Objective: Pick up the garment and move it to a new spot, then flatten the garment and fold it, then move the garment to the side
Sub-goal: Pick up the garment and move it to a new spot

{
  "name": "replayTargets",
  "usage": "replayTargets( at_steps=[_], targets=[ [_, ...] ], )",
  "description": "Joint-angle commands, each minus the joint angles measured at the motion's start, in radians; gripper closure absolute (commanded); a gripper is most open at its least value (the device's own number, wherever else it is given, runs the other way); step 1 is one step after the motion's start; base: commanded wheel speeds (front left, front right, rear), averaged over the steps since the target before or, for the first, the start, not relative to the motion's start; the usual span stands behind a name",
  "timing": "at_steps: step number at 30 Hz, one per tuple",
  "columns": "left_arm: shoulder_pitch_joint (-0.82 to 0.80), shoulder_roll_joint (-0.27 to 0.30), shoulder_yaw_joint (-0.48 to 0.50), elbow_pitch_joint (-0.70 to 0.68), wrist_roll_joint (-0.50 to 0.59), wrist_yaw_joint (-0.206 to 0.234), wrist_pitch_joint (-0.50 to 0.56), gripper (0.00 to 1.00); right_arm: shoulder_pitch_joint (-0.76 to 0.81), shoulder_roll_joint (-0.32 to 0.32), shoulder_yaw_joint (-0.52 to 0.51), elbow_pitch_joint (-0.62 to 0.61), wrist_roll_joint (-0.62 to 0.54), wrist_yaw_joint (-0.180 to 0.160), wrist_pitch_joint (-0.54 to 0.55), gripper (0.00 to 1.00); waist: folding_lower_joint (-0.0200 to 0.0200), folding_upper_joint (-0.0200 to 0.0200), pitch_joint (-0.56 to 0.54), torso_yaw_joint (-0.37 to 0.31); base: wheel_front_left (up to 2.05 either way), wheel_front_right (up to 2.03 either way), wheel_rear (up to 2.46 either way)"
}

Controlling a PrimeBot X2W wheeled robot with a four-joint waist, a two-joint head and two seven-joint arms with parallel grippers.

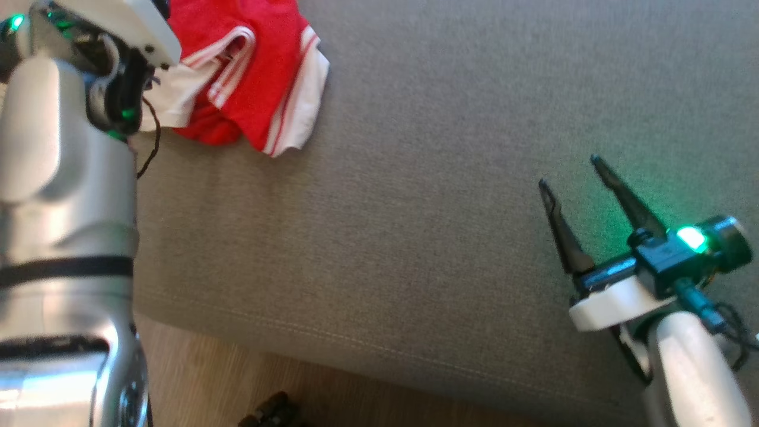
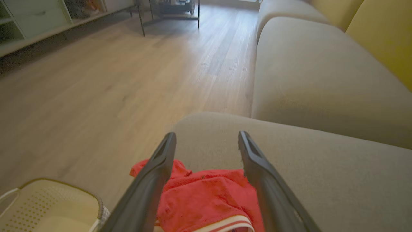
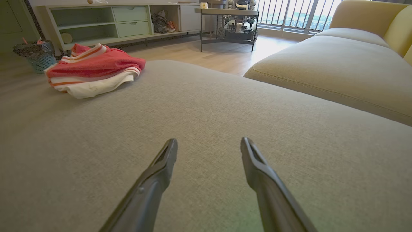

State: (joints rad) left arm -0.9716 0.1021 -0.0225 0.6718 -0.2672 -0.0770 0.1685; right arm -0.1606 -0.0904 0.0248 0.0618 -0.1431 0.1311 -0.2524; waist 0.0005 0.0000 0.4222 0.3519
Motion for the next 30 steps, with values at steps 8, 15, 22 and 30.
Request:
replayTargets(
  at_steps=[8,15,22,30],
  targets=[
    [-0.145,0.06,0.062,0.245,-0.076,0.004,0.159,0.0,-0.061,-0.009,0.011,-0.052,-0.008,0.0,-0.009,0.0,-0.0005,0.0,0.122,-0.07,0.0,0.0,0.0],
    [-0.159,0.077,0.063,0.402,-0.085,0.003,0.141,0.0,-0.084,0.004,0.008,-0.06,-0.007,0.0,-0.009,0.0,-0.0005,0.0,0.154,-0.106,0.0,0.0,0.0],
    [-0.154,0.081,0.045,0.493,-0.078,-0.004,0.074,1.0,-0.089,0.012,0.0,-0.058,-0.006,0.0,-0.009,0.0,-0.0005,0.0,0.139,-0.125,0.0,0.0,0.0],
    [-0.126,0.119,0.039,0.49,-0.075,-0.023,-0.154,1.0,-0.082,0.031,0.032,-0.033,0.023,0.0,-0.009,0.0,-0.0005,0.0,0.031,-0.154,0.0,0.0,0.0]
  ],
)
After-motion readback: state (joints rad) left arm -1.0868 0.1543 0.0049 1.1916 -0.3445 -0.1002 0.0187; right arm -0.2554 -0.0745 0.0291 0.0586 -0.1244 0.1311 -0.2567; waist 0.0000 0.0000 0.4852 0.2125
